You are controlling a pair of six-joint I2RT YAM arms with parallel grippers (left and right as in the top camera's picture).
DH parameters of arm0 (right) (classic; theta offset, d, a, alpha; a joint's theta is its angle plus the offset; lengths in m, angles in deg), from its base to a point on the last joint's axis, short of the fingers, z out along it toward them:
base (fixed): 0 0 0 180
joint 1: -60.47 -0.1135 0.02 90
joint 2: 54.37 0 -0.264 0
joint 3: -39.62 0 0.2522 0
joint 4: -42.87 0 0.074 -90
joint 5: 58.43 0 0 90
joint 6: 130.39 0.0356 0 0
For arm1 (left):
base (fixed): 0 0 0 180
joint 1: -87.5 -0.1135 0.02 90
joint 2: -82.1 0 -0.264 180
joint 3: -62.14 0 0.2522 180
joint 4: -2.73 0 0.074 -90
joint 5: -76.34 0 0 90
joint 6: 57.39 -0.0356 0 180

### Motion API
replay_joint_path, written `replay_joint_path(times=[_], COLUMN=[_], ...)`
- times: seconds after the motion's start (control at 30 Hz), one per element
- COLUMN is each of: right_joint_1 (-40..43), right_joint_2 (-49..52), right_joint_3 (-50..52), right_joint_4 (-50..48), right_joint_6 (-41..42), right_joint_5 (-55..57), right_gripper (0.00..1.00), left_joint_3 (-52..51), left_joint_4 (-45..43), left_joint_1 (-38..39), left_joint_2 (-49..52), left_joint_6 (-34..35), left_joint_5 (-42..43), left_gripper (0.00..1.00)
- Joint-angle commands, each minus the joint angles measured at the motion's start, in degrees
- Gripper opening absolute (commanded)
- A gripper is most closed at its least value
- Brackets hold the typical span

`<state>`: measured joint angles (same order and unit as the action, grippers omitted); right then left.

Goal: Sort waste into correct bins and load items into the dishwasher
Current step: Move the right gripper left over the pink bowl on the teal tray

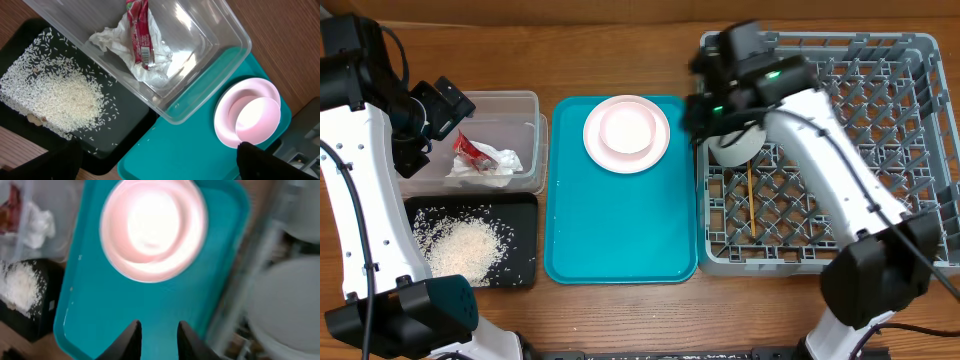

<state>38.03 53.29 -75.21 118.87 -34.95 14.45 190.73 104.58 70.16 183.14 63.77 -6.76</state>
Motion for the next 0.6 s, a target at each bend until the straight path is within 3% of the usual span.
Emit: replay_joint_path(times=[0.0,0.2,0.3,0.57], right_joint_1=[-5.2,-13.1,-15.7,-16.9], right_joint_2=[-0.3,-0.3,-0.2,0.1], right_joint_3=[-1.0,1.3,3.5,10.3], right_joint_4=[-2.6,-10.8,-15.4,-28.0], right_joint_6=[-1.2,-1.2,-1.4,-1.4], right_joint_5=[5.1,12.2,14.7,17.1], right_gripper=[0.26,0.27,0.34,0.39], left_joint_3=[1.0,1.0,1.0,1.0], left_joint_4=[-0.1,-0.1,-0.1,-0.1], left_joint_1=[0.1,0.1,0.1,0.1], left_joint_2=[-1.4,-1.4,-1.4,-1.4], left_joint_6=[-0.7,-0.7,-0.7,-0.7], left_joint_5=[0.0,0.0,0.0,0.0], left_gripper=[1.00,1.00,1.00,1.00])
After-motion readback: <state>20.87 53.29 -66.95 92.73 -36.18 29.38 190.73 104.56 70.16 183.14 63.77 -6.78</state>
